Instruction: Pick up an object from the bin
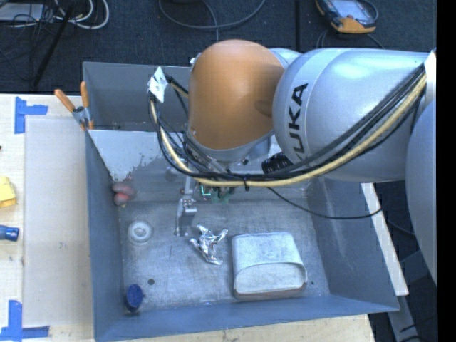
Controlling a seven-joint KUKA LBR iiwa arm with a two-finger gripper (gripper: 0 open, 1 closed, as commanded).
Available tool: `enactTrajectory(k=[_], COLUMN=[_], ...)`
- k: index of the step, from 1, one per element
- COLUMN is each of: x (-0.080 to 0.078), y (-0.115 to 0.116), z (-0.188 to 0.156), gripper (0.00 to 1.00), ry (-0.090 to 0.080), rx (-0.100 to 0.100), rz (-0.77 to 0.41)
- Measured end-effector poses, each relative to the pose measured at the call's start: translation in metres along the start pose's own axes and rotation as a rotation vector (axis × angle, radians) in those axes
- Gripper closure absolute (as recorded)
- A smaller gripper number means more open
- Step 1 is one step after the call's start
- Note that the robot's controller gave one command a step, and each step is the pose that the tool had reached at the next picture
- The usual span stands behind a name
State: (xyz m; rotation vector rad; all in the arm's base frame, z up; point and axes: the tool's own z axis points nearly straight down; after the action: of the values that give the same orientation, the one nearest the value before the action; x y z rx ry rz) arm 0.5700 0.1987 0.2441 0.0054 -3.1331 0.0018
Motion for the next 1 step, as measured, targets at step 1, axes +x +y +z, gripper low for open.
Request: enactTrajectory(k=[1], x=[0.0118], y=[-0.0763], z=[0.0298], gripper=[0.00], ry=[-0.003], rx=[0.002], rz=[0.129])
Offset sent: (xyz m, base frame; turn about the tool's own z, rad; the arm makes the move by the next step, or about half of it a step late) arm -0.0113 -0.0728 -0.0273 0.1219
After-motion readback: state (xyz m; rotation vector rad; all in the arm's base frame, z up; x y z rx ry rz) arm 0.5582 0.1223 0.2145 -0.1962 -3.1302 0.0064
